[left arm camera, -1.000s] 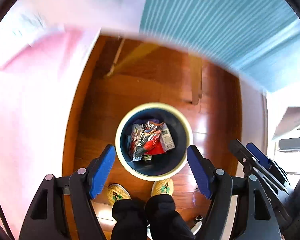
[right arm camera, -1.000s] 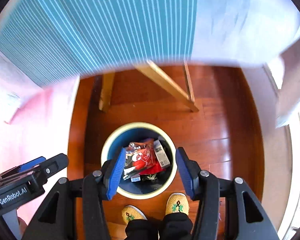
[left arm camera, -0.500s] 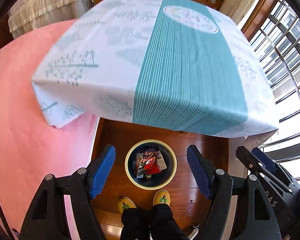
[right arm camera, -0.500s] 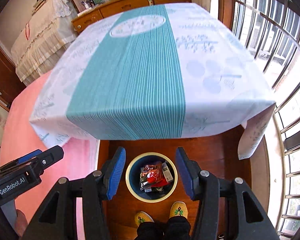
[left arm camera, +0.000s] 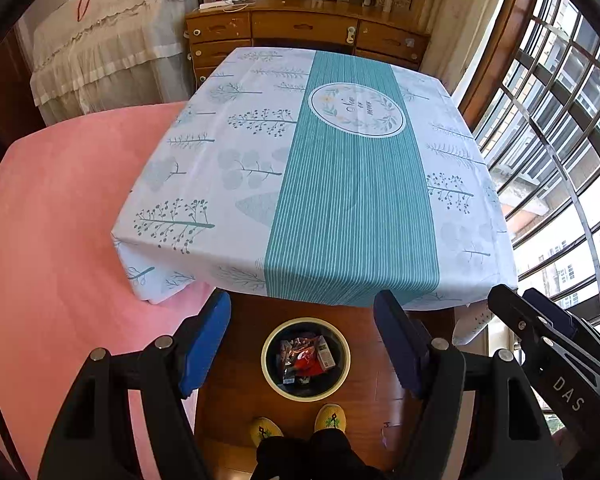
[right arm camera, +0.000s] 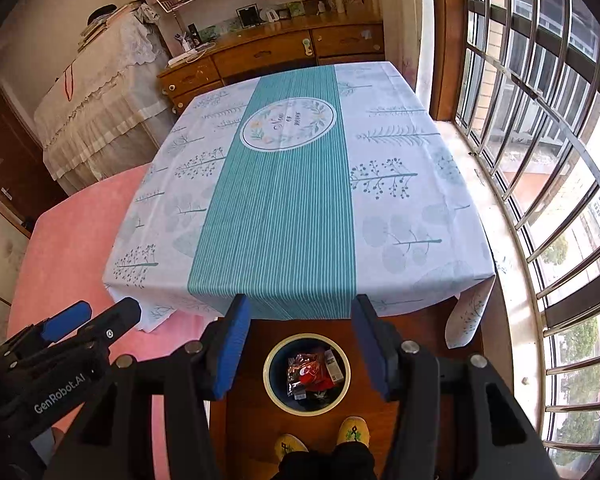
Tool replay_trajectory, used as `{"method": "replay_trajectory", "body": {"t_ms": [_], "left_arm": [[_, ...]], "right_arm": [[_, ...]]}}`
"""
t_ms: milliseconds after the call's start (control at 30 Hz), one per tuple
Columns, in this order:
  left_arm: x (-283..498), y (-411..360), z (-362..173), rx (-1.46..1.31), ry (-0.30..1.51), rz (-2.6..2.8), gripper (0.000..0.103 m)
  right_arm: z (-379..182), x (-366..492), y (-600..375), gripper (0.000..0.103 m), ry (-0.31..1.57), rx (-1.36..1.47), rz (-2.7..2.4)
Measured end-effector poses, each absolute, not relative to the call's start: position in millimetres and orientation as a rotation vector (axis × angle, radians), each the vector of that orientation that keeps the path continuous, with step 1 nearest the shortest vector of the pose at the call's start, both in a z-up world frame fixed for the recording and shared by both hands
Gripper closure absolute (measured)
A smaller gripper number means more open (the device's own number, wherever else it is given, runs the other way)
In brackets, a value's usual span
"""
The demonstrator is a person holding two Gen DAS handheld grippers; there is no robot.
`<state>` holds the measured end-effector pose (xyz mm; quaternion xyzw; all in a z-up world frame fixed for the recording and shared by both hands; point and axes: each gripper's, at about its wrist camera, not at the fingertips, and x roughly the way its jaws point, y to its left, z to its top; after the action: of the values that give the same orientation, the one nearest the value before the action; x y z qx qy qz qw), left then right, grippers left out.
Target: Collect trash
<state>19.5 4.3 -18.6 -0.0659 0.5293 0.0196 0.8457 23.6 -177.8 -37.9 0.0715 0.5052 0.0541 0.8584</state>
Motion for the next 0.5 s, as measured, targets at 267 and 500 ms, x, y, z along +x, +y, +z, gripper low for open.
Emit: {"method": "replay_trajectory", "body": {"t_ms": [267,500], "left_arm": [[27,-10,5,-0.09,1.079,0.03,0.031],[38,-11,13,-0.082,1.06,0.036,0.031]], "right_arm": [[-23,31,-178,0.049,1.048,0.132,0.127],[-16,38,-176,0.049,1.037,0.124,0.131]]}}
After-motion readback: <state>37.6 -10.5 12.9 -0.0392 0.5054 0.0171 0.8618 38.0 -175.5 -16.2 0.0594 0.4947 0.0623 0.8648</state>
